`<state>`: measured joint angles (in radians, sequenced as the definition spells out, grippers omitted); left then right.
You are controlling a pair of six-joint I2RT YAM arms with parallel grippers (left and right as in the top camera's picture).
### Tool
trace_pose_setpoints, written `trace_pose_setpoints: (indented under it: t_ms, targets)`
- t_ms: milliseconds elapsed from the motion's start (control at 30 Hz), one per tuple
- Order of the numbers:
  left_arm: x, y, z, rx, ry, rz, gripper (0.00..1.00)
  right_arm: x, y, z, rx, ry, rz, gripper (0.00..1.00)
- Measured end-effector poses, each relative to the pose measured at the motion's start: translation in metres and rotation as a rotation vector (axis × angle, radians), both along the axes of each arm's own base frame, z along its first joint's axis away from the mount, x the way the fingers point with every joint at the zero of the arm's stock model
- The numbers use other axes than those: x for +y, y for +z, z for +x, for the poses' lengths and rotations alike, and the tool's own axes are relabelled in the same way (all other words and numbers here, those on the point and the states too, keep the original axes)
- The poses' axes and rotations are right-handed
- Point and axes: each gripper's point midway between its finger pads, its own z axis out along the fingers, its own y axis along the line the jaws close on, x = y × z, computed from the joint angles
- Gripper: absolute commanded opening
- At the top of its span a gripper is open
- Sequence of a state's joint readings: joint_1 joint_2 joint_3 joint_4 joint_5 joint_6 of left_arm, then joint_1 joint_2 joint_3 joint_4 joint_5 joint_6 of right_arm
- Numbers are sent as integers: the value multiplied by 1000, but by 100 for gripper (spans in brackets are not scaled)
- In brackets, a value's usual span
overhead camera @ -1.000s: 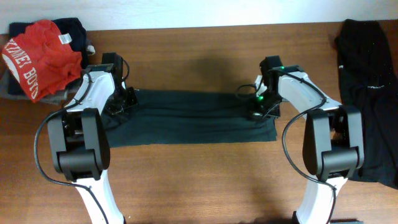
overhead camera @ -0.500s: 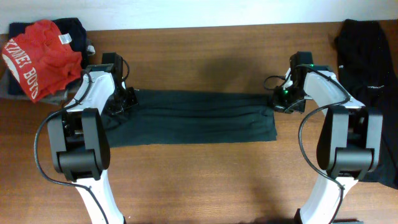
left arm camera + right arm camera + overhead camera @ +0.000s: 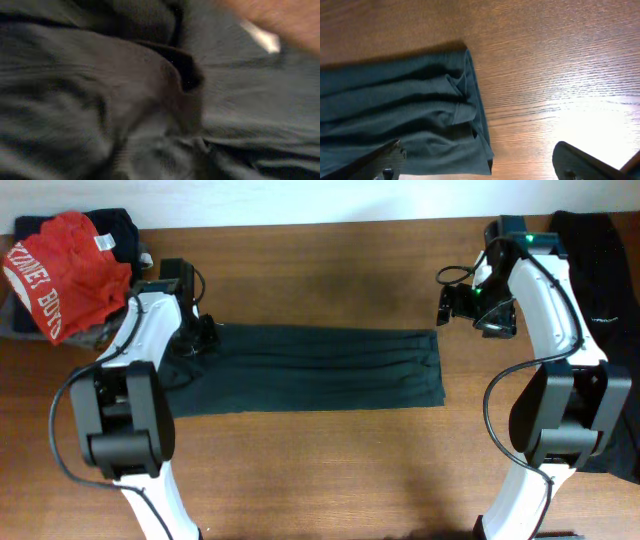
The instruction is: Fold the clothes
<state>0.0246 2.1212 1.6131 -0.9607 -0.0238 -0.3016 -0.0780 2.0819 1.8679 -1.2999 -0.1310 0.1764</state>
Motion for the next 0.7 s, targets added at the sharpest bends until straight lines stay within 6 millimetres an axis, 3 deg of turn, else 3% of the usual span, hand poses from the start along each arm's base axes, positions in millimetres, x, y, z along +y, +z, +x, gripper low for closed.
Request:
trace_pose_setpoints:
  t_ms: [133,233,400,567,700]
  targets:
    - [1,33,7,-83,2,9,99,-7,-1,-4,11,67,-41,99]
    - [2,44,9,-110,2,13,99,-17,-3,3,-19,76,-72,99]
    - [2,44,9,-110,2,13,99,-37,-14,-7,-5,92,-14,99]
    - [2,45,12,-123,2,13,99,-33,-36,-24,7,155,142,99]
    - [2,46,16,-139,3,13,99,-18,-61,-33,-6,189,234,99]
